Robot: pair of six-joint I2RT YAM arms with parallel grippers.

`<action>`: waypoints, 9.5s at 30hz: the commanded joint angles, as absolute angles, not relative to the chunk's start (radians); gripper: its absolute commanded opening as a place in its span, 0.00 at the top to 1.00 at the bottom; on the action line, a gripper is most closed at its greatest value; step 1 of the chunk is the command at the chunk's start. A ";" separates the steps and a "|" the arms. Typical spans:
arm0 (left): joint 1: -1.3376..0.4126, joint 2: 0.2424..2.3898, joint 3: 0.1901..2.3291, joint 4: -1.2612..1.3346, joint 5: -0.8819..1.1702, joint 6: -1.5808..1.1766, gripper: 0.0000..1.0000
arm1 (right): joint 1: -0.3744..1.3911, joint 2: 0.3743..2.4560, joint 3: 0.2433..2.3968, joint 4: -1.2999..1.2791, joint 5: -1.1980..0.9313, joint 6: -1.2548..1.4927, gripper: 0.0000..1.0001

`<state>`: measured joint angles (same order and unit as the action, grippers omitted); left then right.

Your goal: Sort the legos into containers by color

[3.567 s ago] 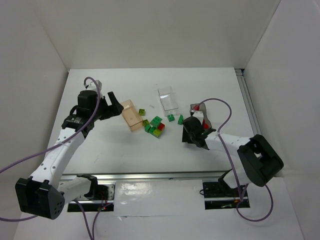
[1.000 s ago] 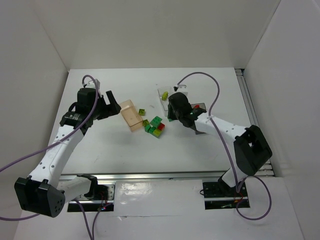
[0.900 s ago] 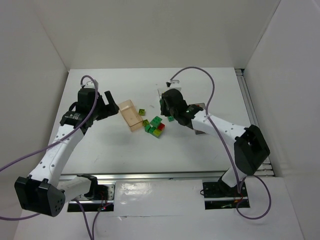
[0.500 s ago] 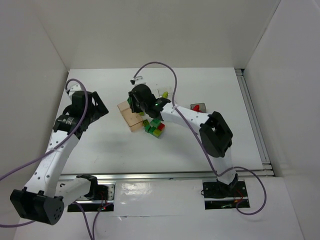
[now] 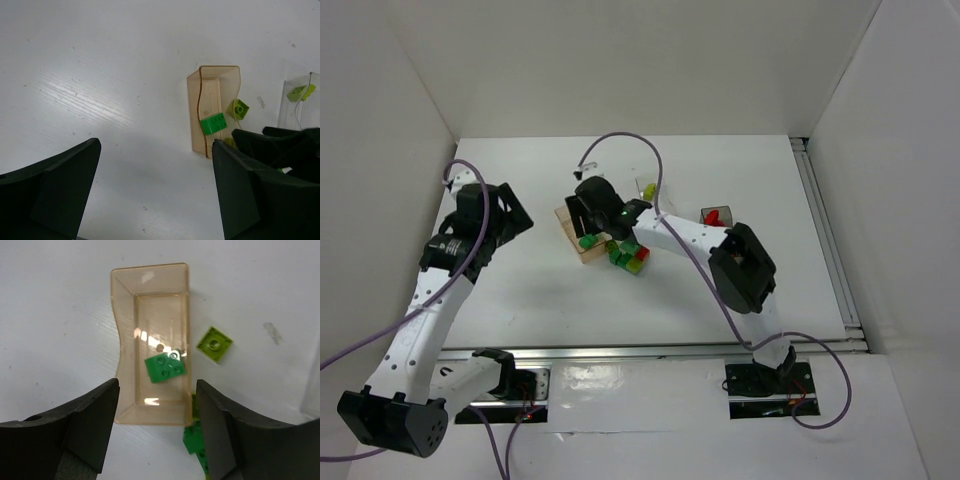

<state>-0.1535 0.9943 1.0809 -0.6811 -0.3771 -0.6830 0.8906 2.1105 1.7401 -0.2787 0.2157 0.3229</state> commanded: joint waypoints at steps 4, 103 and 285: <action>-0.150 1.005 1.091 -0.635 -0.292 -0.629 0.00 | 0.867 1.697 1.449 -0.221 0.397 0.334 0.30; -0.552 1.416 1.239 -0.509 0.103 -0.313 0.01 | 0.663 1.161 0.944 -0.377 0.511 0.483 0.15; -0.405 1.519 1.192 -0.164 1.200 -0.117 0.14 | 0.508 1.334 0.973 -0.268 -0.957 0.005 0.69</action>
<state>-0.3714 1.5219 1.1759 -0.2081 1.0950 -0.2047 0.5079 1.3239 0.9234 -0.2283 -0.7788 0.0330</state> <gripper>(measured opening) 0.862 0.587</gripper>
